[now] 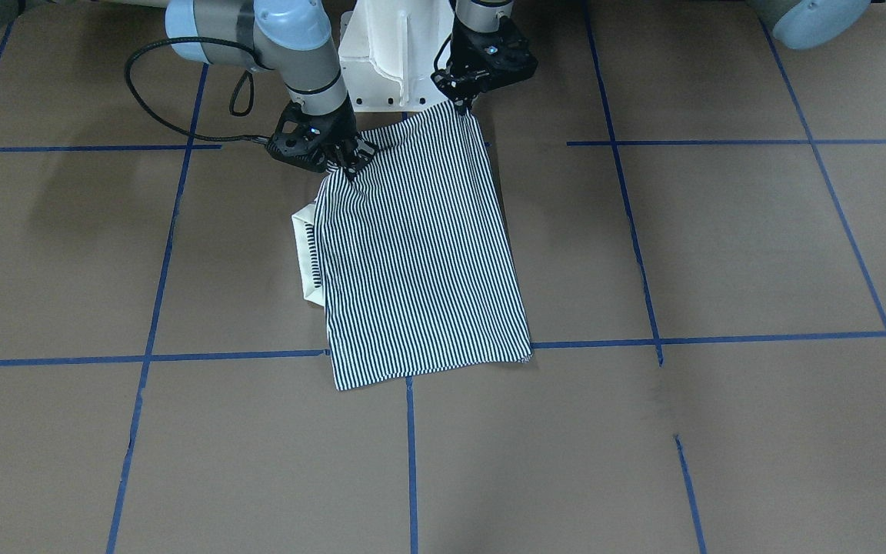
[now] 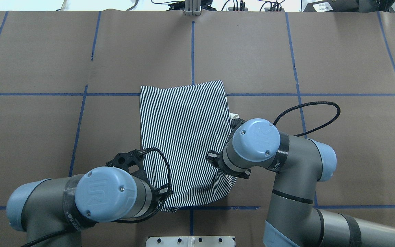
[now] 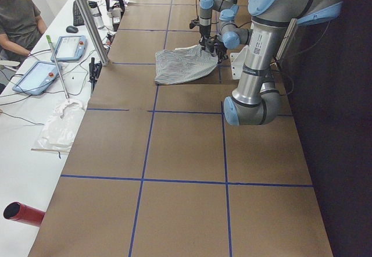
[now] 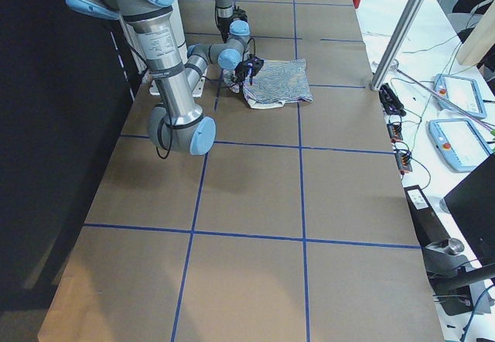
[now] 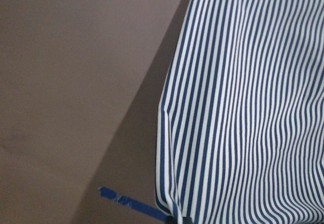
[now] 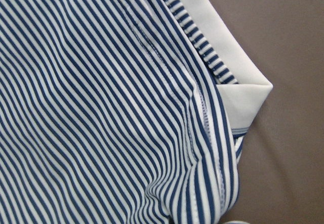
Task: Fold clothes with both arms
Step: 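Grasp the near edge with both grippers and fold it toward the far edge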
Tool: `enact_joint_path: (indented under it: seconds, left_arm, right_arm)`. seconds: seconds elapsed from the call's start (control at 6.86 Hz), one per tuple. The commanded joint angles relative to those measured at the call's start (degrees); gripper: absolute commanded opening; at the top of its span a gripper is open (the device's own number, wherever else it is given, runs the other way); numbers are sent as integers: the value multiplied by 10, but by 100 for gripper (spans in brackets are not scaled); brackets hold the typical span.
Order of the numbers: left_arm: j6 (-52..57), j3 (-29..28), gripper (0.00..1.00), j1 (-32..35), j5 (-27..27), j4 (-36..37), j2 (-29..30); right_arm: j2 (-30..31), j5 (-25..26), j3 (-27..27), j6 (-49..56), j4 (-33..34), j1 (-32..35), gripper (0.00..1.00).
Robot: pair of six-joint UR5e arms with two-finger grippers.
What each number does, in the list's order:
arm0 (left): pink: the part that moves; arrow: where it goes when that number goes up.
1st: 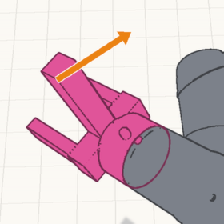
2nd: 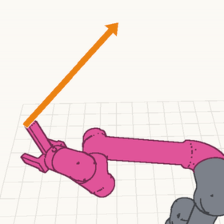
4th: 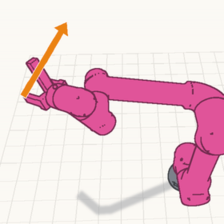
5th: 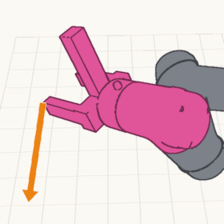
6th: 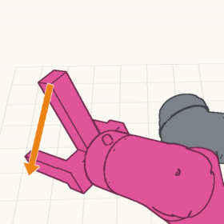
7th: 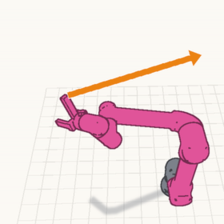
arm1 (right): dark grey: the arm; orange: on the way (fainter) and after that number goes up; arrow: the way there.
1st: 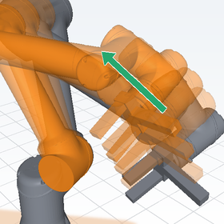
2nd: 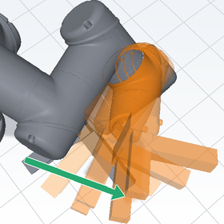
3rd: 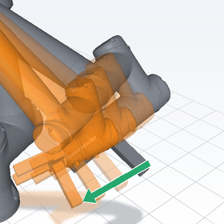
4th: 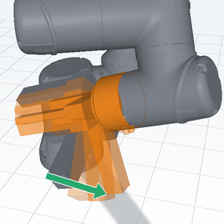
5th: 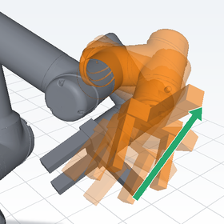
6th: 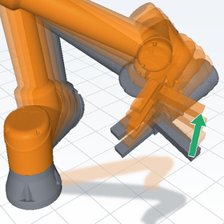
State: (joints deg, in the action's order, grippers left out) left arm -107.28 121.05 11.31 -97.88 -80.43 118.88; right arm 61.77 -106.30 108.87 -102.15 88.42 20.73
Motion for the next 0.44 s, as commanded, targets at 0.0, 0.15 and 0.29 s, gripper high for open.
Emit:
enact_joint_path:
  seconds: [0.0,0.15,0.29]
  left_arm:
    - [-8,2,0,-7,0,3,-2]
    - [-1,-1,0,14,0,3,-1]
    - [9,-4,0,53,0,1,3]
  right_arm:
    - [2,-2,9,-2,0,-10,0]
    - [-1,0,6,5,0,-3,0]
    - [-9,0,-3,7,-7,18,0]
